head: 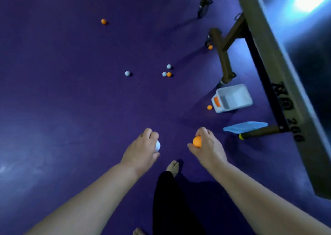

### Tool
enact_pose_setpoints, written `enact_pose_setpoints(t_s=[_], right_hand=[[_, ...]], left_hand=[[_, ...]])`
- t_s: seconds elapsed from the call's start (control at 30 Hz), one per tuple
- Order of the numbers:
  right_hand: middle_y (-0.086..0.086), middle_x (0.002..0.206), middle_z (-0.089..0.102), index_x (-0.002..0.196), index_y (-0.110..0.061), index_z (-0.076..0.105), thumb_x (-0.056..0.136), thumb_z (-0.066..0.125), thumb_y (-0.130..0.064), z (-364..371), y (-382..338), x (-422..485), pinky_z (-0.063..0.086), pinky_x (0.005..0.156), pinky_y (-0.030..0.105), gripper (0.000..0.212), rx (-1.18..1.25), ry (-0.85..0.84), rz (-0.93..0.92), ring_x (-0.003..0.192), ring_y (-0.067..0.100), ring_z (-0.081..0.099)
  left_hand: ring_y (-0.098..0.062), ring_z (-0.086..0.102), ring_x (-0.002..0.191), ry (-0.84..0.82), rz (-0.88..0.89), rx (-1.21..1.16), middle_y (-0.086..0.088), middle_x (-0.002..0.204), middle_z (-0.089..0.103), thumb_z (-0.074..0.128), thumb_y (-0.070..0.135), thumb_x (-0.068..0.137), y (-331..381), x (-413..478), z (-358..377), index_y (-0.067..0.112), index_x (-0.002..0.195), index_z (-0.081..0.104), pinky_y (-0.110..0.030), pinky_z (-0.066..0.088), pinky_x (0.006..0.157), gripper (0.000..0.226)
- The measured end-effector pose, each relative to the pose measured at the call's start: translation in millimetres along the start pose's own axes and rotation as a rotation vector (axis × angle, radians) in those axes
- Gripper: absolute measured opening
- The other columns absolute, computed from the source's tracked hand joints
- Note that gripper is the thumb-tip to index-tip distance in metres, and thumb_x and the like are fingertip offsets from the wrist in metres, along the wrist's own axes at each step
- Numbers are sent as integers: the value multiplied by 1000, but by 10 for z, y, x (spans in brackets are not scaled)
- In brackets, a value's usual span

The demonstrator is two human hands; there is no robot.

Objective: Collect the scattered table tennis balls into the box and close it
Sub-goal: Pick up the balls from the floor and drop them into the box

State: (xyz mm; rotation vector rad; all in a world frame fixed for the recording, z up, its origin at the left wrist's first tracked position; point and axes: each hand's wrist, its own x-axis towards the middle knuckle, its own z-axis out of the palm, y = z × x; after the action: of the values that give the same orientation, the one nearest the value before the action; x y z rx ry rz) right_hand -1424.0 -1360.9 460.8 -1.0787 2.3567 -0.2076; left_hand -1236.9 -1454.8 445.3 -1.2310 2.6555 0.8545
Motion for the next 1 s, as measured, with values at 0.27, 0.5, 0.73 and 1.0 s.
enact_pose_setpoints(t_s=[0.27, 0.5, 0.73, 1.0], right_hand=[[-5, 96, 48, 92, -24, 43, 83, 66, -35, -401, 299, 1386, 38, 57, 25, 27, 75, -55, 154, 77, 14, 50], [0, 87, 49, 88, -15, 42, 79, 72, -24, -585, 407, 2319, 32, 65, 27, 33, 137, 11, 216, 77, 18, 47], [3, 94, 54, 97, -12, 54, 76, 75, -21, -333, 573, 3226, 32, 70, 25, 31, 230, 101, 419, 82, 18, 49], [14, 109, 56, 111, -9, 59, 85, 58, -15, 442, 1484, 4497, 39, 77, 31, 27, 240, 293, 610, 104, 33, 55]], left_hand=[[-16, 48, 89, -82, -43, -113, 5, 107, 42, 62, 22, 85, 100, 1550, -141, 17, 112, 51, -32, 47, 71, 29], [-27, 53, 91, -183, 33, -79, 1, 91, 44, 56, 22, 83, 119, 2721, -196, 16, 86, 44, -34, 37, 63, 13], [-32, 58, 101, -326, 172, -114, -5, 124, 46, 47, 22, 94, 26, 3933, 104, 19, 124, 50, -40, 49, 80, 30], [-27, 54, 115, -384, 398, -77, -4, 124, 55, 56, 25, 87, 127, 5394, 1388, 16, 123, 51, -32, 44, 85, 37]])
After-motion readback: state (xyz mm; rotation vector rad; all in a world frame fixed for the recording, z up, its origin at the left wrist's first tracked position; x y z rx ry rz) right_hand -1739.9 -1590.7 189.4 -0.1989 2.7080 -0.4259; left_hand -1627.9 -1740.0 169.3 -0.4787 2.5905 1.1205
